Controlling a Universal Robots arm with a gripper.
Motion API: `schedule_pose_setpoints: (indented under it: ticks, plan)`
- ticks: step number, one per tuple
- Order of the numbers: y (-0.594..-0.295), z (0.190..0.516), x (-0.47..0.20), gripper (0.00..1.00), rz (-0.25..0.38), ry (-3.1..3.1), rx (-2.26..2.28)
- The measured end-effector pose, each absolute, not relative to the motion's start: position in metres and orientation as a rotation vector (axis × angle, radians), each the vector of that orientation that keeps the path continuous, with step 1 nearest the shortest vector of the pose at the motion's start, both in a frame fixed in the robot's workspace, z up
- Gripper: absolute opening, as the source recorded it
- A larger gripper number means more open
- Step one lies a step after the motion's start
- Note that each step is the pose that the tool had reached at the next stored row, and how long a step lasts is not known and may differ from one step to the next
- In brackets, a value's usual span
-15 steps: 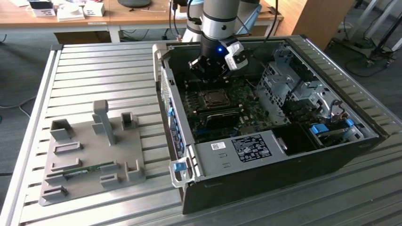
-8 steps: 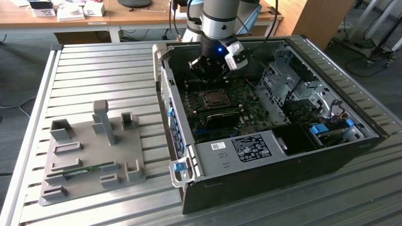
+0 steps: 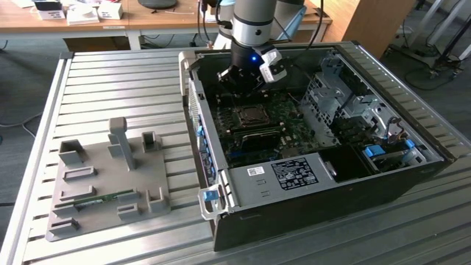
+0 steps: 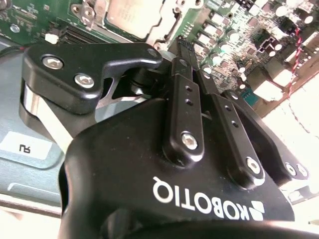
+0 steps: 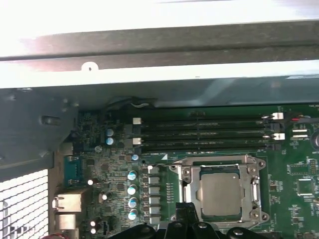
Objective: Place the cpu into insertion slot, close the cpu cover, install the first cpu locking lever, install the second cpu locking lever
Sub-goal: 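Install the first cpu locking lever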
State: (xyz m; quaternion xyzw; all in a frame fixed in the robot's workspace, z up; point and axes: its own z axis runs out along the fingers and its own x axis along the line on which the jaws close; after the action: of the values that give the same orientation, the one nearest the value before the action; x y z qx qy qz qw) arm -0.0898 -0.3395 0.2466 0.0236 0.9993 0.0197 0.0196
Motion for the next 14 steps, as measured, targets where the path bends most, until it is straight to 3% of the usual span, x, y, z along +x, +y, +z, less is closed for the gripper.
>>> schedule_pose_setpoints:
  ticks: [14]
  plan:
    - [-0.3395,0.2464,-0.0974,0.11,0.061,3.101,0.073]
